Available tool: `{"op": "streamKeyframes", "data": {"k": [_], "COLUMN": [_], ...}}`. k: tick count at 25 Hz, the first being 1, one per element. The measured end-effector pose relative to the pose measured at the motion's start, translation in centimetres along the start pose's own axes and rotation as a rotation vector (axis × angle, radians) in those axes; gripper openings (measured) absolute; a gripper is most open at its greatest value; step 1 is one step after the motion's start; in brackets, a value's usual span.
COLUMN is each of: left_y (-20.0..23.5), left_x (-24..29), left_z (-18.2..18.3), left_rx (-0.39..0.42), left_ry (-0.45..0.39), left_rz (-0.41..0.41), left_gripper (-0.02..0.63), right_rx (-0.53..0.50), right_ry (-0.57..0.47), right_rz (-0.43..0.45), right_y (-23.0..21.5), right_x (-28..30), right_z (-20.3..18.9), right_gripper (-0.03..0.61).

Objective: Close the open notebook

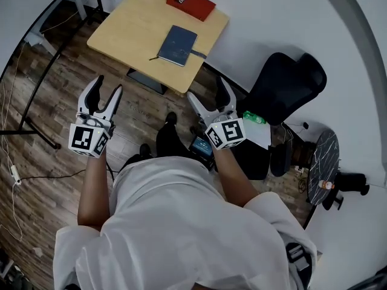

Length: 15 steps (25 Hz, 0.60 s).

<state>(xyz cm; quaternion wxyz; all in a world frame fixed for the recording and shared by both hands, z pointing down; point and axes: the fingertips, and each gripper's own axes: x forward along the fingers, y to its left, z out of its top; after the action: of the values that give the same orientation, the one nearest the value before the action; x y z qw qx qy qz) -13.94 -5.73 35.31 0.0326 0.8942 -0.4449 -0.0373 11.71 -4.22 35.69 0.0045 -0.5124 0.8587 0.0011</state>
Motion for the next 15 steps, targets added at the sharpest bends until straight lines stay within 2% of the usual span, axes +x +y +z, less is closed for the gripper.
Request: {"op": "streamKeyframes", "data": {"k": [4,8,15], "left_y": [0.2,-0.8,-4.8], "left_x": [-3.8,-6.0,-7.7], "left_z": [-1.7,-2.4,-0.5], "left_rx": [-0.020,-0.034,-0.023], "left_ry": [0.021,0.034,0.023], "left_rz": [0.047,0.061,0.038], "left_gripper": [0.242,0.255,0.255], "right_rx": [0.000,0.022,0.023], "right_ry": [0.018,0.004,-0.024], "right_rz": [0.018,0.036,0.069], "right_y": [3.0,4.3,5.0], "right_x": [-1.4,-2.8,-6.6], "right_z": [-0.5,-0.2,0.7], "right_gripper": [0.428,0.428,0.428]}}
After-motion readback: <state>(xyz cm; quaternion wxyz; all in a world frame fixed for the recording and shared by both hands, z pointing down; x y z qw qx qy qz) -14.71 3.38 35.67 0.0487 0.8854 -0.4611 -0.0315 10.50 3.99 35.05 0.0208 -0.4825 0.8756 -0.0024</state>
